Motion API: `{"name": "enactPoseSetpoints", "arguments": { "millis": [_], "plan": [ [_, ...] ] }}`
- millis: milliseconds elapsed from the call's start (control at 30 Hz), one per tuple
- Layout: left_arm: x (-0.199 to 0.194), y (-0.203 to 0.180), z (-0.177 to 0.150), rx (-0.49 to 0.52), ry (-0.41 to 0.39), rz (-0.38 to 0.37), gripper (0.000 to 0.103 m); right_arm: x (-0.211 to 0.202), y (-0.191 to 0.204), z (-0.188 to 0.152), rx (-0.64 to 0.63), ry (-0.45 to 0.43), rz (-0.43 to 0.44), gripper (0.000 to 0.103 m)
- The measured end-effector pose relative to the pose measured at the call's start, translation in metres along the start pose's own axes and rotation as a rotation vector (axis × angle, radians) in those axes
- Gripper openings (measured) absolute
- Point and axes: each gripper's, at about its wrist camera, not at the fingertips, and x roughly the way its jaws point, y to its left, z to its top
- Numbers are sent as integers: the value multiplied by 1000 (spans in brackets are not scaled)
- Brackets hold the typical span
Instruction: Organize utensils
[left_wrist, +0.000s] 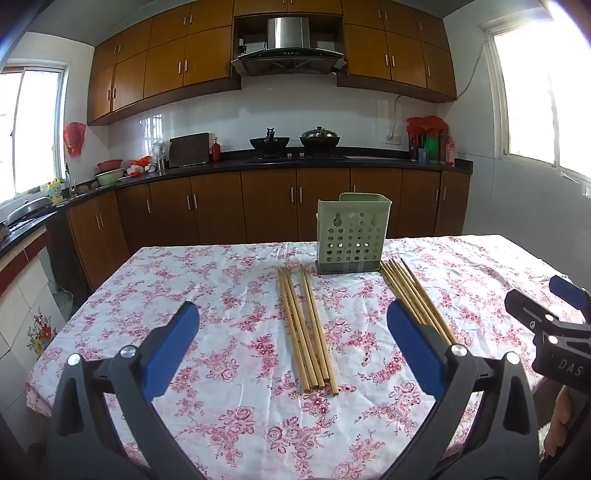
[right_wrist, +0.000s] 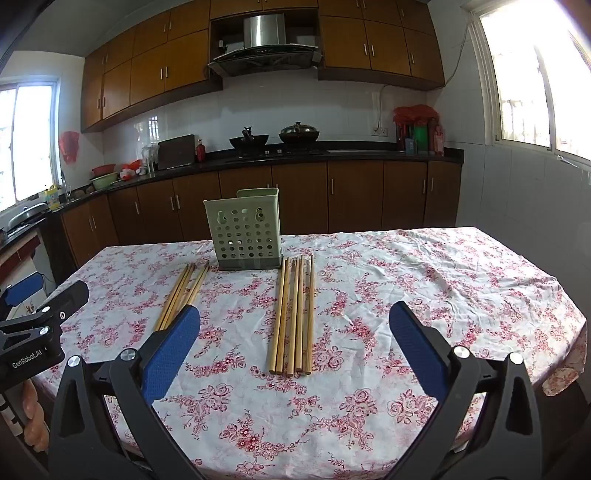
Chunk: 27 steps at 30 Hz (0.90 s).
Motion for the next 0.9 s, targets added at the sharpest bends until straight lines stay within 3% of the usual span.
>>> {"name": "enactPoseSetpoints", "arguments": {
  "millis": [900],
  "plan": [
    [0, -1, 0, 0, 1, 0, 99, 0, 1, 0, 2, 1, 1, 101]
  ]
}}
